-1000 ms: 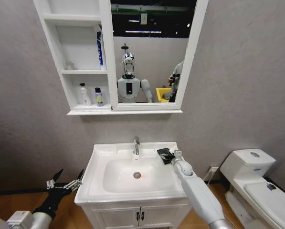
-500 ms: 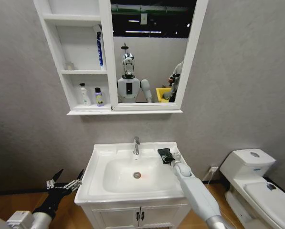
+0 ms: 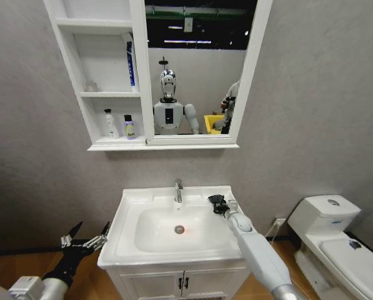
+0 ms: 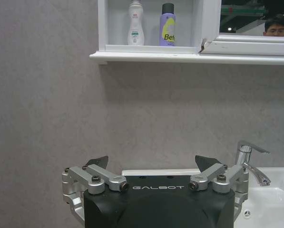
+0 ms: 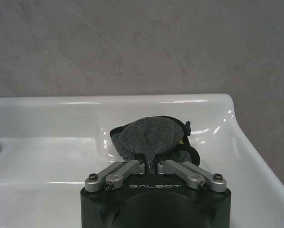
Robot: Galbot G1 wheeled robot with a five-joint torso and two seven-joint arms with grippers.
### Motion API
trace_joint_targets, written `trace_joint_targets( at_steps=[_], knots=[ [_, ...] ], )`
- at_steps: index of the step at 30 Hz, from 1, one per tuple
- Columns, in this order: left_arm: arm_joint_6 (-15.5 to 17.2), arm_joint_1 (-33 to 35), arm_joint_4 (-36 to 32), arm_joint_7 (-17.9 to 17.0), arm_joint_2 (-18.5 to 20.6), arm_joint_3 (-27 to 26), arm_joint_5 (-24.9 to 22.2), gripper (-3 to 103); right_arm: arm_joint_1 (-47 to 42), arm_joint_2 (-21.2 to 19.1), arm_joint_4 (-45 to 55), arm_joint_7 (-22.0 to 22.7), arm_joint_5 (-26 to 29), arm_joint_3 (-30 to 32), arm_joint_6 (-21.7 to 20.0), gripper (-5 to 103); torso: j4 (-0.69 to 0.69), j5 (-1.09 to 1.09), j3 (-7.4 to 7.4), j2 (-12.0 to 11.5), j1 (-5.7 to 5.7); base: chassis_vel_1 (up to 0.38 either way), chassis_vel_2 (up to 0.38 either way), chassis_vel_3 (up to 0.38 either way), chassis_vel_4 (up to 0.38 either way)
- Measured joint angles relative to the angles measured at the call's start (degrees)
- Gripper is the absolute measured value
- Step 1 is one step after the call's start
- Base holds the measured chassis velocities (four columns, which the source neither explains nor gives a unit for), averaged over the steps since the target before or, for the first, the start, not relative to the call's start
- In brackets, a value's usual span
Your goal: Move facial cleanser and shampoo from washbasin to cabinet, then wipe washbasin with towel.
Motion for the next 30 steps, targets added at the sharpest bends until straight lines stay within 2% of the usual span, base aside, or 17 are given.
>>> trace_joint_targets(
  at_steps=[2, 3, 5, 11, 17, 30],
  knots=[
    [0.0, 0.0, 0.0, 0.01, 0.0, 0.01, 0.0, 100, -2.41, -0.55, 6.55, 1.06, 0.95, -0.73, -1.58, 6, 0.01, -0.01, -0.01, 0.0, -0.01, 0.0, 0.0, 0.0, 0.0],
    [0.0, 0.0, 0.0, 0.01, 0.0, 0.01, 0.0, 100, -2.41, -0.55, 6.55, 1.06, 0.95, -0.73, -1.58, 6, 0.01, -0.01, -0.01, 0.0, -0.01, 0.0, 0.0, 0.0, 0.0],
    [0.0, 0.0, 0.0, 0.0, 0.0, 0.0, 0.0, 100, -6.12, -0.82, 12.48, 3.41, 2.81, -2.12, -3.42, 6, 0.02, 0.0, -0.01, 0.0, -0.01, 0.0, 0.0, 0.0, 0.0],
    [-0.01, 0.0, 0.0, 0.0, 0.0, 0.0, 0.0, 100, -11.8, -1.76, 15.64, 5.15, 3.0, -4.93, -4.38, 6, -0.01, 0.01, -0.01, 0.0, -0.02, 0.0, 0.0, 0.0, 0.0],
    [-0.01, 0.0, 0.0, 0.0, 0.0, 0.0, 0.0, 100, -12.33, -0.84, 12.17, 6.28, 2.21, -7.28, -4.66, 6, 0.02, 0.01, -0.01, 0.0, -0.02, 0.0, 0.0, 0.0, 0.0],
    [-0.01, 0.0, 0.0, 0.0, 0.0, 0.01, 0.0, 100, -3.62, 3.82, -1.53, 5.85, 2.02, -12.03, -4.73, 6, 0.02, 0.0, 0.0, -0.01, 0.0, 0.0, 0.0, 0.0, 0.0]
  ],
)
